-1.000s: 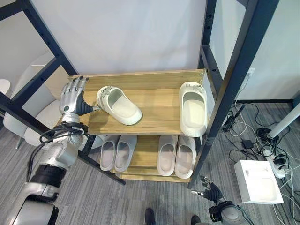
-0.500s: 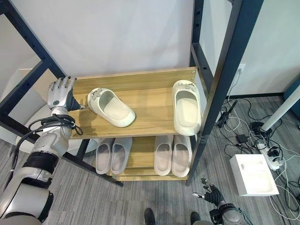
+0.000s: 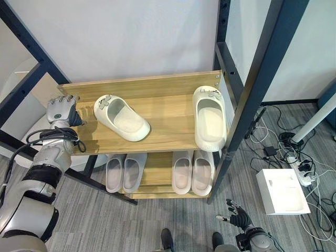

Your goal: Arrange the slippers neatly on the shoe rack.

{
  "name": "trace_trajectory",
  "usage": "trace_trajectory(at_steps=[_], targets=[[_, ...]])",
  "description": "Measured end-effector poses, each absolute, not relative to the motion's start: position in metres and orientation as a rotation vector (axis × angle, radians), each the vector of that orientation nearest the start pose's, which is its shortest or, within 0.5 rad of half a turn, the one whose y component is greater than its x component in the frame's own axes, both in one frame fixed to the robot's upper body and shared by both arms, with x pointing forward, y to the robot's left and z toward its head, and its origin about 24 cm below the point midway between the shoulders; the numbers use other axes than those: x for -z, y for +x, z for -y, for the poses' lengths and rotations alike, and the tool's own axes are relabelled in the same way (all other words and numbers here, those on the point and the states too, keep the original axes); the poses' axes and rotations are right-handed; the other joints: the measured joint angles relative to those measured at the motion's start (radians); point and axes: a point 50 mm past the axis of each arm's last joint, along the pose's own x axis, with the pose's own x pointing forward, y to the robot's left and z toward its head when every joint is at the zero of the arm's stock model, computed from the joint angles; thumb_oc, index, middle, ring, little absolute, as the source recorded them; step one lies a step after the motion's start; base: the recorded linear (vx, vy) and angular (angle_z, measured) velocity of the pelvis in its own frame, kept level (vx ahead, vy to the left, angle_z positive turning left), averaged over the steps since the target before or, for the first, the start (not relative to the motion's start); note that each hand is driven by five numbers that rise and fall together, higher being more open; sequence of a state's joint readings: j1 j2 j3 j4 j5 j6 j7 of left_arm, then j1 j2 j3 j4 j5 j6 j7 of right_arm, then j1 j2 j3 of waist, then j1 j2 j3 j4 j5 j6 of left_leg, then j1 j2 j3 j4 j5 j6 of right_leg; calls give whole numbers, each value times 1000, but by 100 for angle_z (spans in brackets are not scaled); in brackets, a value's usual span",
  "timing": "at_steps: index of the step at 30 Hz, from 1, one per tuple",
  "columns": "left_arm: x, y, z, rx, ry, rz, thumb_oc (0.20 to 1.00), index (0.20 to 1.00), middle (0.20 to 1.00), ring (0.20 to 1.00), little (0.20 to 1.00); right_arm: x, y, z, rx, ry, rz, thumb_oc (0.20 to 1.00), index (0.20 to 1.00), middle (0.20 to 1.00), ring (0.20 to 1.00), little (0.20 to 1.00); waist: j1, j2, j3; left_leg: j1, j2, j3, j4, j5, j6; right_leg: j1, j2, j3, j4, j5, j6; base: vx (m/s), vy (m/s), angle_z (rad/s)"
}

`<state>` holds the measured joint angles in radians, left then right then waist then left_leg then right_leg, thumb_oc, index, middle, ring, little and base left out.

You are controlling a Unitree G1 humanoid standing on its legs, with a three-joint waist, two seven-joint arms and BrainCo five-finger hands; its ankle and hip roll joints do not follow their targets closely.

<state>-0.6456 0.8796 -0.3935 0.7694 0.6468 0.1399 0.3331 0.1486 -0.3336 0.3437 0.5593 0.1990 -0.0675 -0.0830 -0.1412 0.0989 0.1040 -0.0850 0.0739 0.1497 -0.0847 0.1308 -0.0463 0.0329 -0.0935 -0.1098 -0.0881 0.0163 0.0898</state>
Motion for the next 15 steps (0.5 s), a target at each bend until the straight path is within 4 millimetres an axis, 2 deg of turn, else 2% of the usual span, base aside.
trace_trajectory(at_steps=[10, 13, 15], targets=[[-147, 339, -330, -404, 1626, -24, 200, 200, 200, 200, 200, 102, 157, 195, -81, -223, -673, 1000, 1000, 1000, 1000, 1000, 0, -17, 25, 1, 0, 0, 3, 0, 0, 2, 0, -1, 0, 0, 0, 0, 0, 0], [-156, 342, -316, -395, 1614, 66, 200, 200, 200, 200, 200, 101, 158, 194, -81, -222, -668, 1000, 1000, 1000, 1000, 1000, 2, -20, 27, 2, 0, -1, 3, 0, 0, 3, 0, -1, 0, 0, 0, 0, 0, 0], [-172, 343, -292, -378, 1589, 218, 200, 200, 200, 200, 200, 101, 158, 194, -79, -222, -666, 1000, 1000, 1000, 1000, 1000, 10, -26, 32, 2, 0, -2, 3, 0, 0, 5, 0, -2, 0, 0, 0, 0, 0, 0]])
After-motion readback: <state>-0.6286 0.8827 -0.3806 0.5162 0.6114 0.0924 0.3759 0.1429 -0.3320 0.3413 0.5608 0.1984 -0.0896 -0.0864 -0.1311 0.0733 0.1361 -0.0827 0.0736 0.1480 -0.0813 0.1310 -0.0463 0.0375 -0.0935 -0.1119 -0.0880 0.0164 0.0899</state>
